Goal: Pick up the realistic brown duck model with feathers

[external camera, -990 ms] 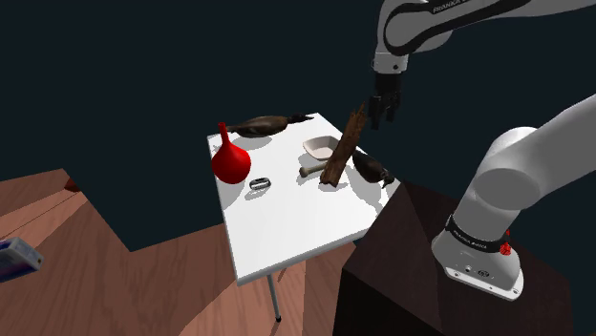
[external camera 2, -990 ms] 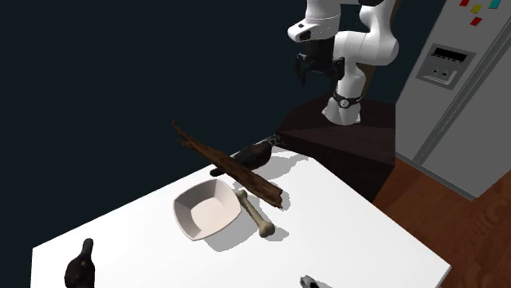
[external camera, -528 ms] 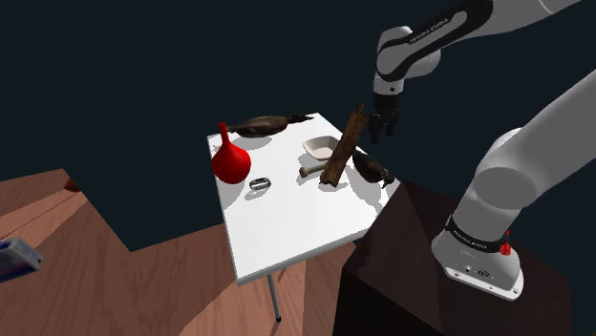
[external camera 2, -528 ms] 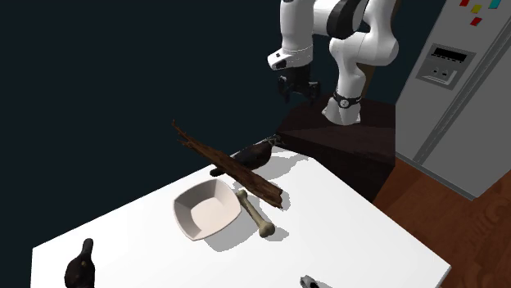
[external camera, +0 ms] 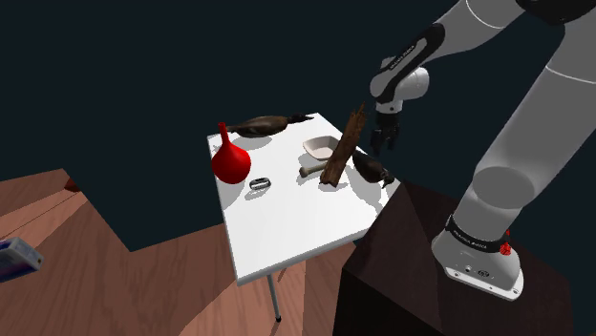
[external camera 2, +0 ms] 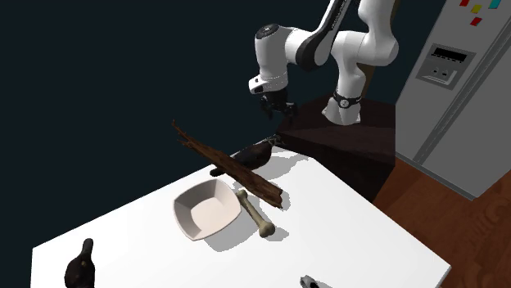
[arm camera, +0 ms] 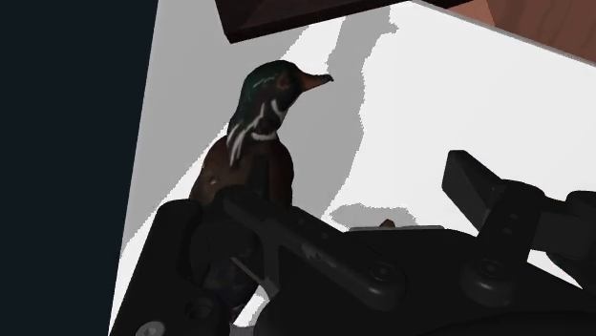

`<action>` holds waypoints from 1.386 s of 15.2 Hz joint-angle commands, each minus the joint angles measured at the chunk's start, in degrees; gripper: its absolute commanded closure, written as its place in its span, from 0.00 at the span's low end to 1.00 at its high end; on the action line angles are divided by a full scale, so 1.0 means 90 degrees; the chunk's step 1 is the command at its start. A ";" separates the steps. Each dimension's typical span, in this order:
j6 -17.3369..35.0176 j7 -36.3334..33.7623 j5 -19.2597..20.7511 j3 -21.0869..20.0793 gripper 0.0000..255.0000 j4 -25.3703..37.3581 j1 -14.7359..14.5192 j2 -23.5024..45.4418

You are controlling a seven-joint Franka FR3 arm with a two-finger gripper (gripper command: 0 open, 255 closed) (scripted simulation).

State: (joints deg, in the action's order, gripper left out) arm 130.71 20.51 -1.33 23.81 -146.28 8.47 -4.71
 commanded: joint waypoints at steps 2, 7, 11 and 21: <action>0.0469 0.0477 -0.0485 0.0126 0.00 0.0207 0.0049 0.0856; 0.0980 0.1354 -0.1411 0.0044 0.00 0.0735 0.0413 0.2254; 0.1251 0.1637 -0.1762 -0.0139 0.00 0.0890 0.0600 0.2767; 0.1541 0.1845 -0.2060 -0.0344 1.00 0.0983 0.0736 0.3186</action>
State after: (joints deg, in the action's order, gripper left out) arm 144.50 37.10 -19.84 20.78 -137.46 15.11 23.88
